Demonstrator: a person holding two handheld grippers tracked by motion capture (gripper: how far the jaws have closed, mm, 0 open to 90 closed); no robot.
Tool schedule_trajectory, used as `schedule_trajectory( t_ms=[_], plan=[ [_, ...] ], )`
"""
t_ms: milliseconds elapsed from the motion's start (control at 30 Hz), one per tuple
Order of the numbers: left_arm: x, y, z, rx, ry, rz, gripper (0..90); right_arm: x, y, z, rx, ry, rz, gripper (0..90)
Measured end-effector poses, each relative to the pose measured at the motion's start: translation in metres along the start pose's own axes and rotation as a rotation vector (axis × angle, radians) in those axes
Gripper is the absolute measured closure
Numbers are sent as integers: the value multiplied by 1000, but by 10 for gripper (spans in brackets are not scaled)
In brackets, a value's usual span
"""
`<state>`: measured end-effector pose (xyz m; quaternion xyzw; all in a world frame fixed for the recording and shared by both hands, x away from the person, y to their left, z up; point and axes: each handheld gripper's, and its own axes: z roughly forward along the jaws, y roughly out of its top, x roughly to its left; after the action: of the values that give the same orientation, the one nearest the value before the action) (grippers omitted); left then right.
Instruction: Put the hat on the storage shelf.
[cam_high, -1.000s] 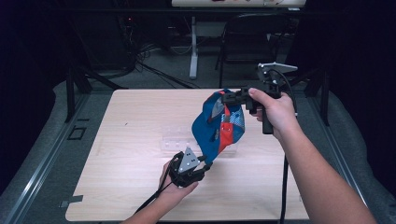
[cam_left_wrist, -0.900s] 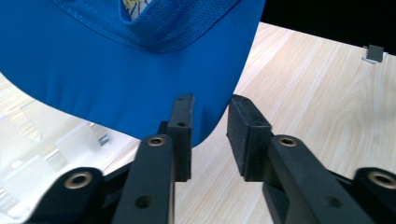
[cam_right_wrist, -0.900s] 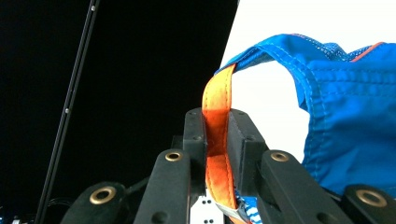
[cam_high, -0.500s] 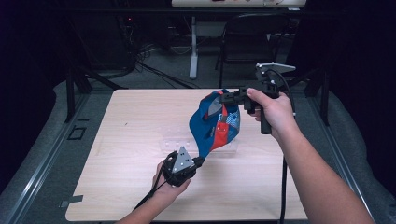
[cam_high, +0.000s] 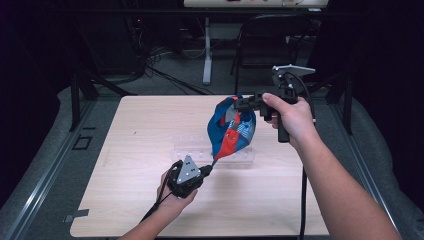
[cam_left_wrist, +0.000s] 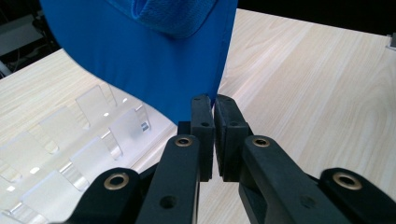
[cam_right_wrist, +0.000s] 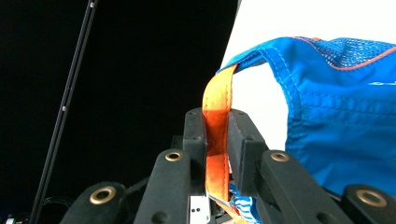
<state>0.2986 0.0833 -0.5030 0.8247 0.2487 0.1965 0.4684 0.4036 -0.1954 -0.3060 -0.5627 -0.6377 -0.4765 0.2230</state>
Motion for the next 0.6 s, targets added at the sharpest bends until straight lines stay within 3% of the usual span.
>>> schedule_trajectory(
  t_ms=[600],
  plan=[
    [20, -2, 5, -14, 19, -66, 883, -11, 7, 13, -3, 0, 21, 788]
  ],
)
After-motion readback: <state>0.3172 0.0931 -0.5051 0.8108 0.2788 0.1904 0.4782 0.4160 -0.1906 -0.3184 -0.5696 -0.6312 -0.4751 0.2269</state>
